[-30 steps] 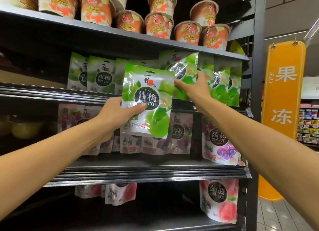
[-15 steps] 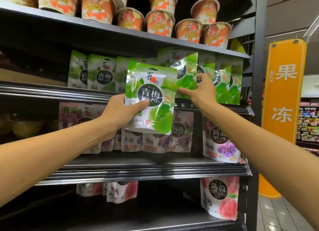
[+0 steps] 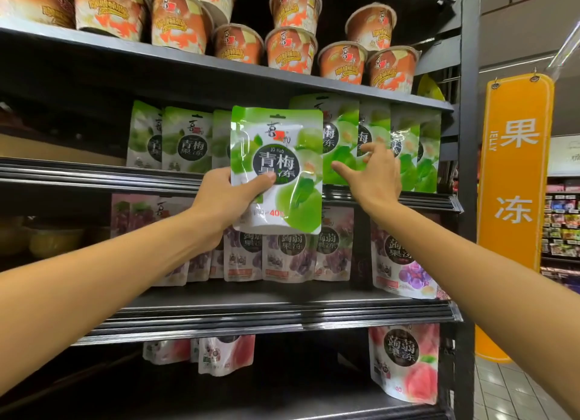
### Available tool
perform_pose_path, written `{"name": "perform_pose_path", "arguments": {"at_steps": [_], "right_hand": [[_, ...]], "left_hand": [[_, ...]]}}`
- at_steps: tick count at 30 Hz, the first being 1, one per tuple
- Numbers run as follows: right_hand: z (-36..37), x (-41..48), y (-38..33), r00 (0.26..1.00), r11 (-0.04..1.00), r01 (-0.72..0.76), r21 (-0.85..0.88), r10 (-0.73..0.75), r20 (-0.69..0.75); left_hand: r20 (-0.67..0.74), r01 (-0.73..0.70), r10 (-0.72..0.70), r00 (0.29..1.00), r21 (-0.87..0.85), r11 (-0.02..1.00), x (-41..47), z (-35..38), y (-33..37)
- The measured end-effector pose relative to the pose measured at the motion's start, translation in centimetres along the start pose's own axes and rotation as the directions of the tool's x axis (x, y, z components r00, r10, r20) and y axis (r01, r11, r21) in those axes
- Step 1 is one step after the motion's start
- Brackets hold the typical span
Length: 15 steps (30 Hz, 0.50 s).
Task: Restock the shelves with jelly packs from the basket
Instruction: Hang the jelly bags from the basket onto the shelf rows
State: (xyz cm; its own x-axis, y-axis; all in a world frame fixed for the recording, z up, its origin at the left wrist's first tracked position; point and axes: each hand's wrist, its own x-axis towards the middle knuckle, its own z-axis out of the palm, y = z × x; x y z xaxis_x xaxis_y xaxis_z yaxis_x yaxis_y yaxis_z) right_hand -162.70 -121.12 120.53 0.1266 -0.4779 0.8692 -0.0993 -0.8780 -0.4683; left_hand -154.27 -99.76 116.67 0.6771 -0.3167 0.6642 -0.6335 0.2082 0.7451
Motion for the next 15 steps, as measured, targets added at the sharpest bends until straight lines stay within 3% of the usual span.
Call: {"name": "perform_pose_path", "arguments": {"at_steps": [2,3,5,7,12,15], "right_hand": [[-0.4,-0.2,-0.9,0.998,0.977,0.054,0.205,-0.060,0.022],[-0.7,-0.3,-1.8,0.991,0.931,0.008,0.366,-0.057,0.123],[-1.3,-0.5,-3.5,0.903,0.782,-0.243,0.574,-0.033,0.428],[-1.4,-0.4,-4.5,0.817,0.734,-0.364,0.574,-0.044,0.574],[-0.7,1.5,-5.8,0.848,0.691,-0.450,0.565,0.133,0.512],[0.2,3.4,-6.6,0.856,0.658,-0.490,0.572,0.242,0.456]], "left_hand": [[-0.005,0.022,-0.023,1.000,-0.005,1.000,0.5,0.2,1.1],[0.001,0.043,-0.043,0.999,-0.008,0.999,0.9,0.2,1.7],[0.021,0.098,-0.098,0.995,-0.002,0.995,2.0,0.4,2.6],[0.030,0.144,-0.144,0.989,0.025,0.989,3.0,0.6,3.4],[-0.003,0.114,-0.114,0.993,-0.048,0.992,4.8,1.5,4.8],[-0.036,-0.053,0.059,0.998,0.156,0.986,4.6,2.1,4.3]]}}
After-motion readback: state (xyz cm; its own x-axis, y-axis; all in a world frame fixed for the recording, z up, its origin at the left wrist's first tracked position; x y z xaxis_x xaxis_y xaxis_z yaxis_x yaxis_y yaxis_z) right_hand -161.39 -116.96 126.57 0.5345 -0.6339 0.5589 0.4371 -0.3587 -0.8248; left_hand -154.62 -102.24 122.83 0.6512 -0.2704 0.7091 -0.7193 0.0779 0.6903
